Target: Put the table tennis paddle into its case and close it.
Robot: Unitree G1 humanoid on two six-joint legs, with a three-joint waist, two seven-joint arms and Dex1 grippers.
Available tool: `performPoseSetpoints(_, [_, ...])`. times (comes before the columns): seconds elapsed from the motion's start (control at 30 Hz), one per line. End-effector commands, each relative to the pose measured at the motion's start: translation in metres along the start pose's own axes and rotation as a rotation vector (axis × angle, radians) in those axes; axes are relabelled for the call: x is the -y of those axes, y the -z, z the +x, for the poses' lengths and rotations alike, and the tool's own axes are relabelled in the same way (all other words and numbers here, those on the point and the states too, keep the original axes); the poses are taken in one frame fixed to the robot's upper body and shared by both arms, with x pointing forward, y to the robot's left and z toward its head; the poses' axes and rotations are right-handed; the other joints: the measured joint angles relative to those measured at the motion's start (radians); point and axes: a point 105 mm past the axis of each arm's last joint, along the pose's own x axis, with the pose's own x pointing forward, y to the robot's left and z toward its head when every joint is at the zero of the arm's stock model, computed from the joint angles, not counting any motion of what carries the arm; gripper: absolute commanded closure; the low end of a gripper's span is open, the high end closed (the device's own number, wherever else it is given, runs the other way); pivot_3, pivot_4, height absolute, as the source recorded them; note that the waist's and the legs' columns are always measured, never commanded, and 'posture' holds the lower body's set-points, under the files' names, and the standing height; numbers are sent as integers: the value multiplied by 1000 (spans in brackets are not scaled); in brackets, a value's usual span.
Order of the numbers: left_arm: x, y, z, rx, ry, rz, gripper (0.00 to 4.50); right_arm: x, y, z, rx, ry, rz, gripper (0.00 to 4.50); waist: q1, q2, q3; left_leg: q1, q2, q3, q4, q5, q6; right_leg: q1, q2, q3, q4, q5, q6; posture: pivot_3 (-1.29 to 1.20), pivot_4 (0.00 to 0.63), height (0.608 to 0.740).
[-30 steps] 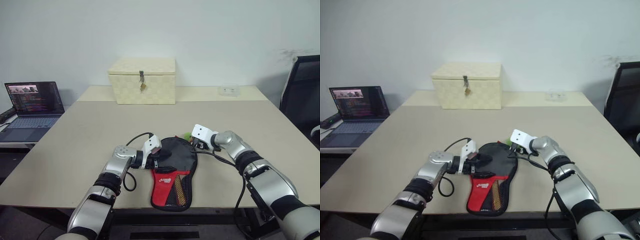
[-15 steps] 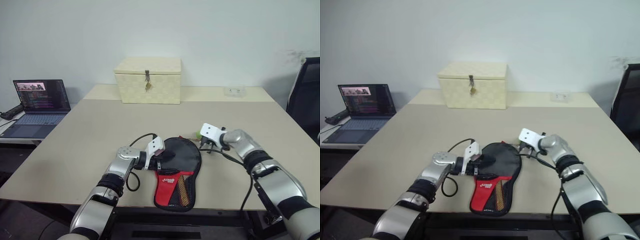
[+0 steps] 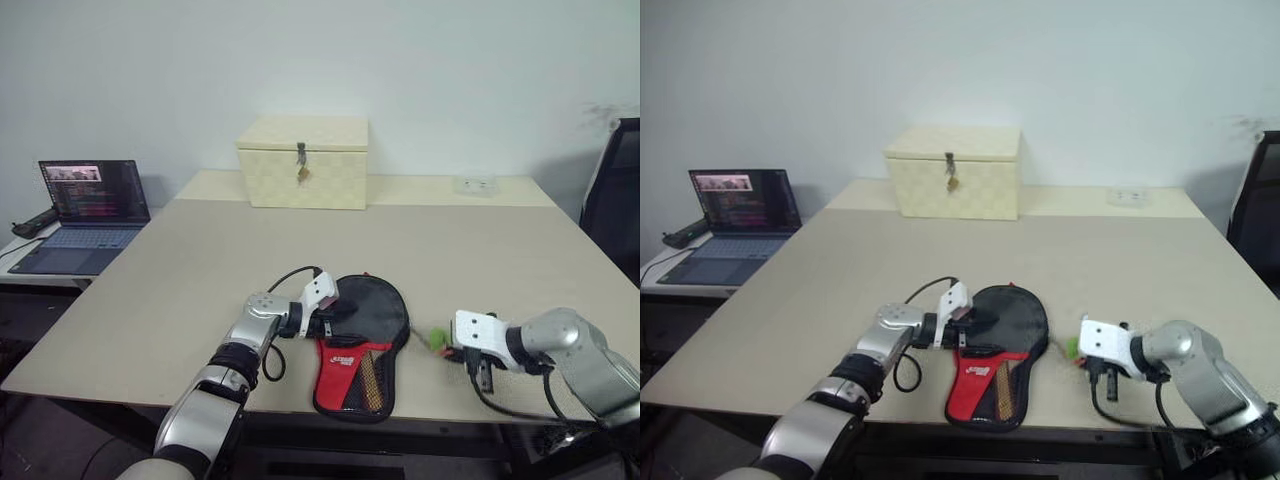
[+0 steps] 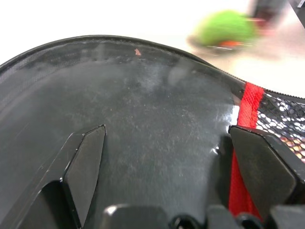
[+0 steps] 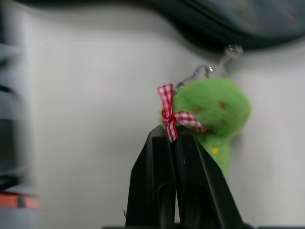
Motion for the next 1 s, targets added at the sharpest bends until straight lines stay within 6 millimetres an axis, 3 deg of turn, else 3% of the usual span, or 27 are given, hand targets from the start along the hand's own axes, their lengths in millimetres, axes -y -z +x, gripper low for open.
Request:
performPoseSetpoints(0.03, [4,14,7,-46,2,-38,0,-29,-19,-8,39,-92,-21,4463,3,0,0,0,0,0,0,0,0,1,0,0,-1,0,0,0,150,740])
performPoseSetpoints(0.27, [5,10,17,-40,2,-36,0,-78,-31,-16,60,-277,-15,4463,16,0,0,-5,-2,0,-1,-2,3,1,-5,-2,-10,0,5,0,150,740])
performPoseSetpoints(0.4, [5,8,22,-40,0,-36,0,-90,-36,-14,81,-309,-7,4463,27,0,0,-8,-3,-1,0,-4,7,1,-7,-3,-15,0,7,0,150,740])
performPoseSetpoints(0.6, [5,4,27,-24,-5,-33,0,-60,-42,-6,113,-164,101,4463,26,0,0,-8,-4,-1,2,-5,8,1,-8,-2,-15,1,10,0,150,740])
performPoseSetpoints(0.73, [2,1,25,-5,-26,-25,0,-49,-49,-19,142,-150,208,3543,26,0,0,-8,-3,0,3,-4,8,1,-7,-2,-14,2,11,0,150,740])
performPoseSetpoints(0.87, [-5,-15,15,85,-56,-2,0,-27,-60,-33,252,-89,412,2129,24,0,0,-8,-3,0,3,-4,8,0,-7,-1,-15,2,11,0,150,740])
performPoseSetpoints(1.0, [-7,-33,-8,192,-69,16,0,16,-54,-31,332,90,599,2129,17,-1,0,-9,-2,0,3,-4,8,-1,-7,0,-14,5,7,0,150,740])
